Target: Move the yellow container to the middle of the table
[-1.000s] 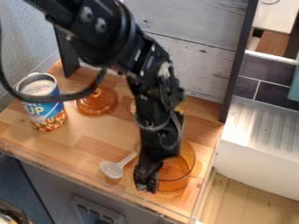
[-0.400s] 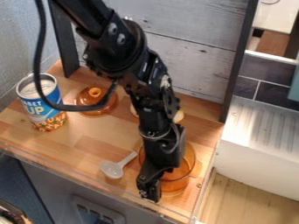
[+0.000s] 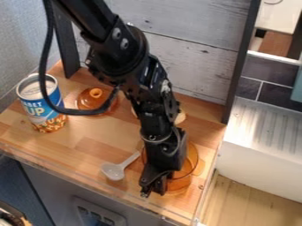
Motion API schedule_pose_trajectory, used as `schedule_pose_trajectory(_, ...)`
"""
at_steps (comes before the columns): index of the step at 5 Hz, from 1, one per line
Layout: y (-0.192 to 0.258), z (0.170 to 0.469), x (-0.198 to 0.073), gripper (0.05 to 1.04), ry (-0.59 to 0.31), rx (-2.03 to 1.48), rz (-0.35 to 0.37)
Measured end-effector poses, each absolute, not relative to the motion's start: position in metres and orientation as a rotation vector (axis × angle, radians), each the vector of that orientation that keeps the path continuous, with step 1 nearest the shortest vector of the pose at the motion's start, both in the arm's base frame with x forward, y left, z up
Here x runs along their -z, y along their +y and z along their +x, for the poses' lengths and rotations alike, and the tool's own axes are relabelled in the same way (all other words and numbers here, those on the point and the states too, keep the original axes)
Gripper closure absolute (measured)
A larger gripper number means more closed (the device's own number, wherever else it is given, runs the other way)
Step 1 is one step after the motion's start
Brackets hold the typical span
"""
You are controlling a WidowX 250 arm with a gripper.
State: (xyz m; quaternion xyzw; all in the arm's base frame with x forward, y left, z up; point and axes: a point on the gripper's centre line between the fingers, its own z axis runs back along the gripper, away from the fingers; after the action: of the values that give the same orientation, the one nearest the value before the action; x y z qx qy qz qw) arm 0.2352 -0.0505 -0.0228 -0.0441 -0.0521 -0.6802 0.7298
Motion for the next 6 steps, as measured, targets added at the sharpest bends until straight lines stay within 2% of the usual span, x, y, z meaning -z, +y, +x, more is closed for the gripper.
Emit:
schedule_pose_trajectory(1, -0.049, 0.239, 0.022, 0.943, -0.144, 1.504, -0.094)
schedule_pose_trajectory(2, -0.047, 0.238, 0.021, 0.997, -0.151, 1.504, -0.088)
schedule_pose_trajectory(3, -0.035, 0.234, 0.011, 0.998, -0.183, 1.455, -0.067)
schedule_pose_trajectory(5, 0.001, 0.225, -0.024, 0.998, -0.31, 1.323, 0.015)
schedule_pose_trajectory(6, 0.027, 0.223, -0.034, 0.998, -0.325, 1.209, 0.068)
